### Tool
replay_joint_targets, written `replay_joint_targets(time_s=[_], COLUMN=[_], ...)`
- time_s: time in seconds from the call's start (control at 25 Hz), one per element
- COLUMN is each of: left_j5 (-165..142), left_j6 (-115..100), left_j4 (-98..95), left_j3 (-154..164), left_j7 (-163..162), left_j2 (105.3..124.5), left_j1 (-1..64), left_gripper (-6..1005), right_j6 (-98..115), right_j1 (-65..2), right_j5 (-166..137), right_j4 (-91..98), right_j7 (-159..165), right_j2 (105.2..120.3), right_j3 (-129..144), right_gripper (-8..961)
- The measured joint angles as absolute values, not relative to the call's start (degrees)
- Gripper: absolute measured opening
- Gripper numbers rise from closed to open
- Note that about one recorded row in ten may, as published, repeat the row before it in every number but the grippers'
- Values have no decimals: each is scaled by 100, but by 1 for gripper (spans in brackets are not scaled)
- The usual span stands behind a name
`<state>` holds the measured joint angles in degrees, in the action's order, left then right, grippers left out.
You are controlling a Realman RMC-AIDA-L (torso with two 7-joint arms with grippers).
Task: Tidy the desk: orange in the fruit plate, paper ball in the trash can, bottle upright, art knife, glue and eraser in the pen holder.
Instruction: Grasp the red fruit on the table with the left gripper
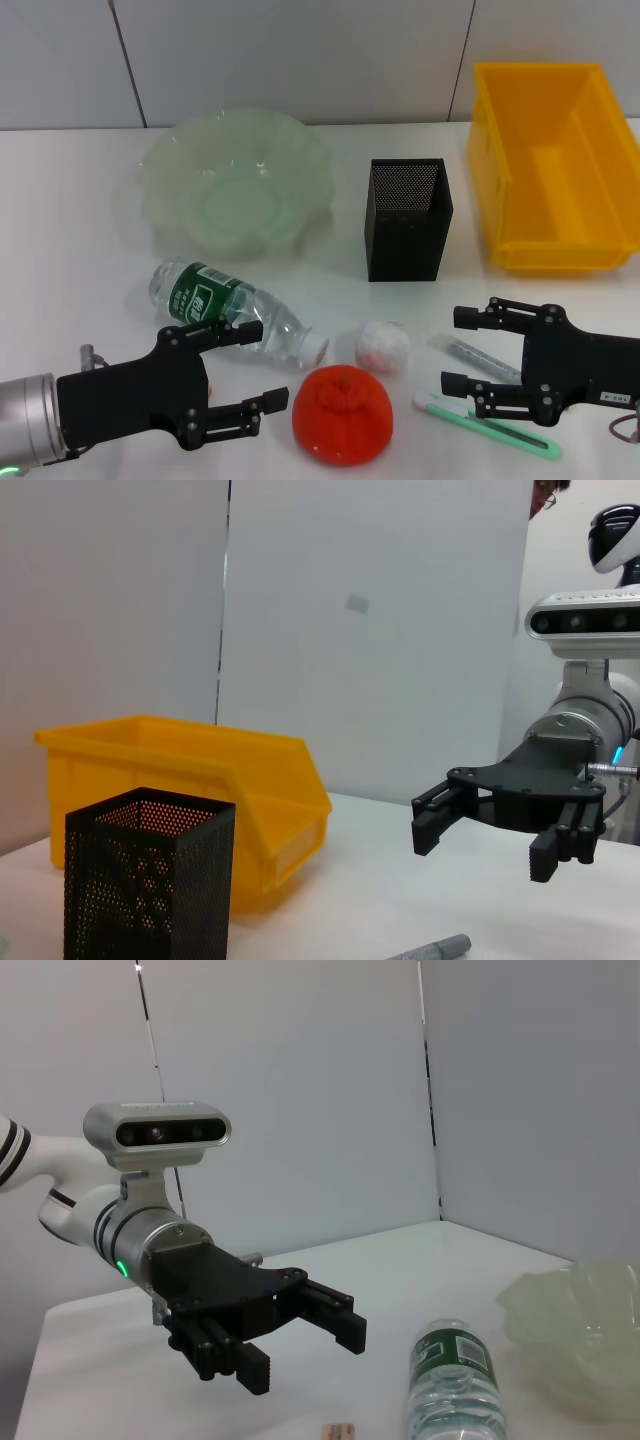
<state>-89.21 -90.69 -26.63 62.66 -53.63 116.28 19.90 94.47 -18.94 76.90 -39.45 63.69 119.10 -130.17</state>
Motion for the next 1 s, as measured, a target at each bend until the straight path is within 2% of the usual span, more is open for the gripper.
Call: replay_joint_targets(time_s=[0.64, 1.0], left_j5=[-8921, -9154], left_j6=[-9093, -8681], left_j4=[-2663, -2553], left_j3=[6267, 6416], left_j7=[-5361, -5317], left_j2=[11636, 11862], left_j1=[1987, 2201], left_gripper=[761, 748], right_j6=[9448, 9575], right_j1=[-1889, -1840], right_j5=[7691, 7757], right_j4=[-3919, -3916], right_j7=[6367, 6359], right_j2=[11909, 11909], right_j3=[-13039, -13480], right_gripper=[767, 767])
